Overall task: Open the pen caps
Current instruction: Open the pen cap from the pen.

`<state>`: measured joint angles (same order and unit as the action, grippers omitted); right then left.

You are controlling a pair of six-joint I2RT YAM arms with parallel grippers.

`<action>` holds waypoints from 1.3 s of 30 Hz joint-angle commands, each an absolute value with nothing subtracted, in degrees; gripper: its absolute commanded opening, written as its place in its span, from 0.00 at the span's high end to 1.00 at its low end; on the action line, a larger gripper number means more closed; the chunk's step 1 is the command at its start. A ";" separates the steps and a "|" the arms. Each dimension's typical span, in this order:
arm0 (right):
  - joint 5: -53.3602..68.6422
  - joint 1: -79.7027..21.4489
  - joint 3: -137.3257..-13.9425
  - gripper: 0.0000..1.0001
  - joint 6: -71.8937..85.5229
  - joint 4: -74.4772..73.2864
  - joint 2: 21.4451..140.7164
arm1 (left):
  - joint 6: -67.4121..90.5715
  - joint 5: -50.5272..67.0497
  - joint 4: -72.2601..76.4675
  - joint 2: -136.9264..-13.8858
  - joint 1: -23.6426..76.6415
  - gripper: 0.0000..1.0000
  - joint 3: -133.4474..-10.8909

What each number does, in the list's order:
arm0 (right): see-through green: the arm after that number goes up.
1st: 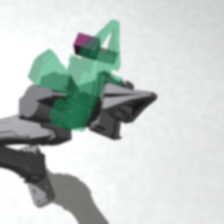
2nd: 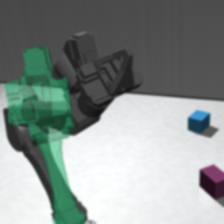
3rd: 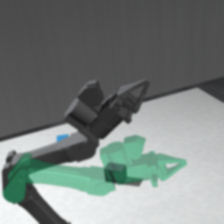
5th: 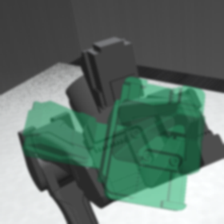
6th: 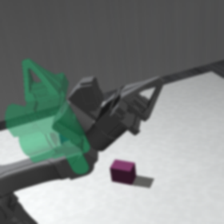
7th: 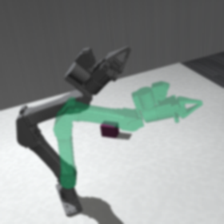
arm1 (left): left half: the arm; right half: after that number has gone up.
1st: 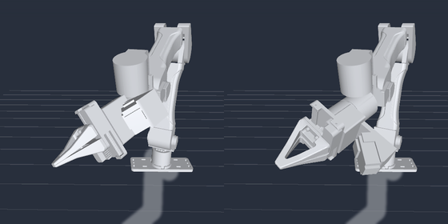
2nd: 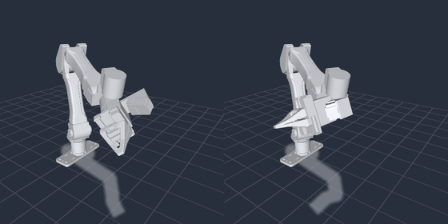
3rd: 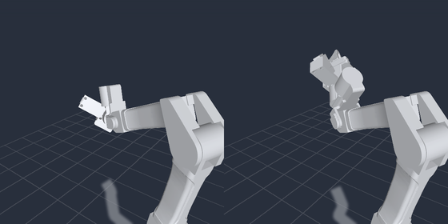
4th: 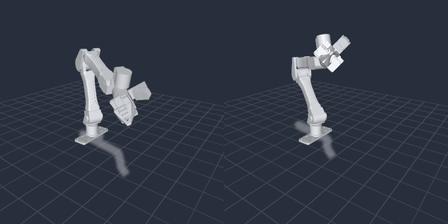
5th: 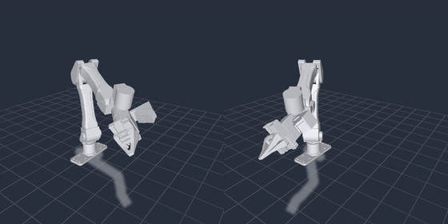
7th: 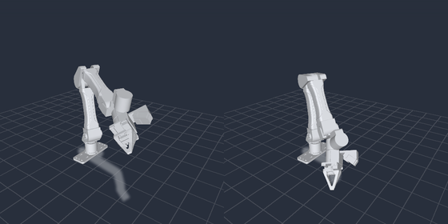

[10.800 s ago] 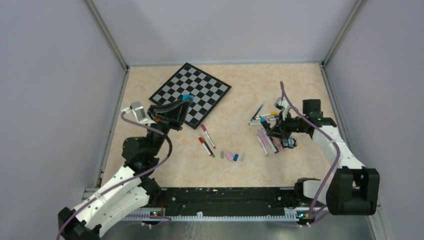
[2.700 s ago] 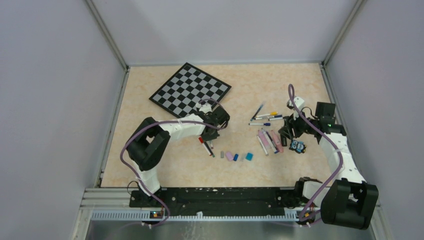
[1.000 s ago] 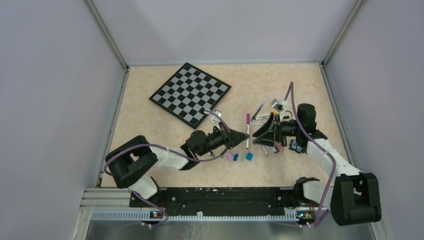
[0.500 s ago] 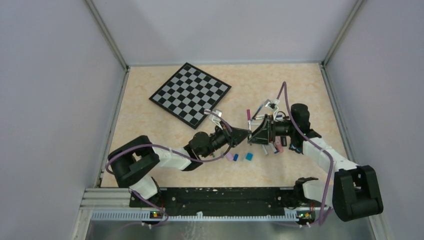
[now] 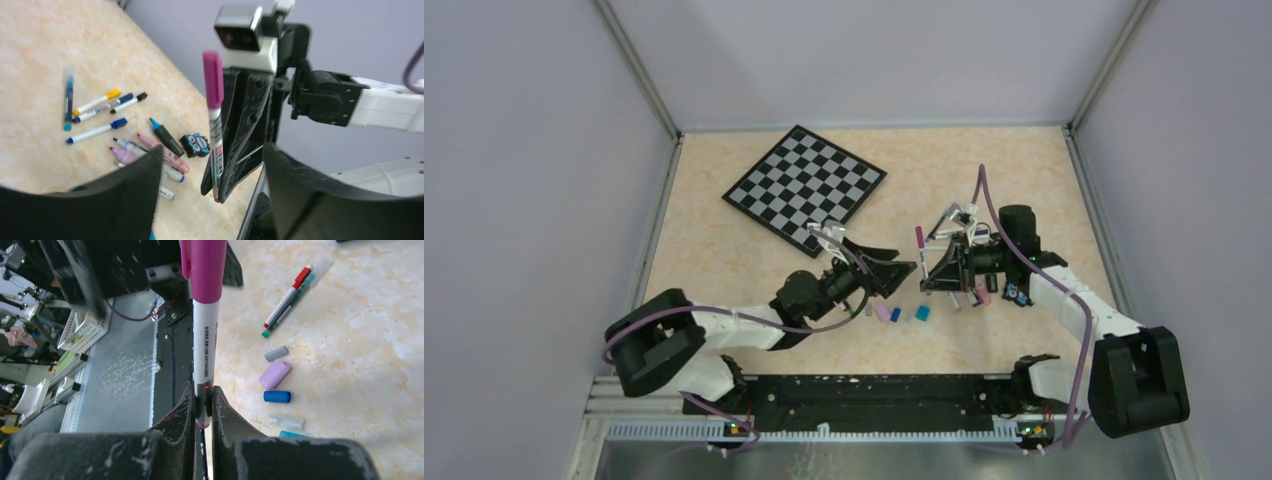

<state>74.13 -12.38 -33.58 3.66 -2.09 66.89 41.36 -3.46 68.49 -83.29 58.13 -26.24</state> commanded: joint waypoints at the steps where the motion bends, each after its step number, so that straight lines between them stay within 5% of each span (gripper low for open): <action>1: 78.79 -13.05 -38.27 1.00 -17.16 -18.02 67.71 | 36.51 -0.87 65.79 -74.25 55.55 0.15 -24.94; 10: 76.31 -14.46 -38.49 1.00 -21.86 -22.30 68.69 | 43.40 11.90 59.14 -76.08 50.43 0.09 -29.61; 25: 71.88 -16.17 -39.24 1.00 -22.33 -23.06 69.95 | 43.79 -2.45 38.45 -81.55 55.50 0.52 -42.76; 39: 69.60 -16.10 -39.07 1.00 -20.71 -21.58 70.06 | 44.66 -3.33 35.92 -82.79 56.42 0.67 -44.69</action>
